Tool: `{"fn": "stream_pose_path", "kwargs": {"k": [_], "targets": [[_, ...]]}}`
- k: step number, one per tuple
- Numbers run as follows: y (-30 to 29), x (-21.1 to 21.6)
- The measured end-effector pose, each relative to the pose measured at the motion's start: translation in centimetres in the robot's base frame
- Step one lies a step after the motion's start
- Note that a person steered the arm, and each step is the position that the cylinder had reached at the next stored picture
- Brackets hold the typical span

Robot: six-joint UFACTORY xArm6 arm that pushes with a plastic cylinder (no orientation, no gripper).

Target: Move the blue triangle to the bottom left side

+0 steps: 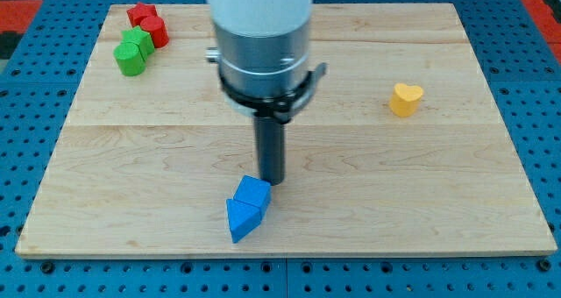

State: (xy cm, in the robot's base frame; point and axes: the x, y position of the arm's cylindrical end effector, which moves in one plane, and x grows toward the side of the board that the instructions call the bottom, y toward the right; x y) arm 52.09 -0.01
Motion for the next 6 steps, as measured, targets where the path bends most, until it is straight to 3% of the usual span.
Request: {"fn": "stream_pose_path", "kwargs": {"k": [1,2,4,5,6], "targets": [[2.2,1.7],[-0.3,6.0],[-11.9,5.6],[-12.4,5.3],[-9.1,5.4]]}}
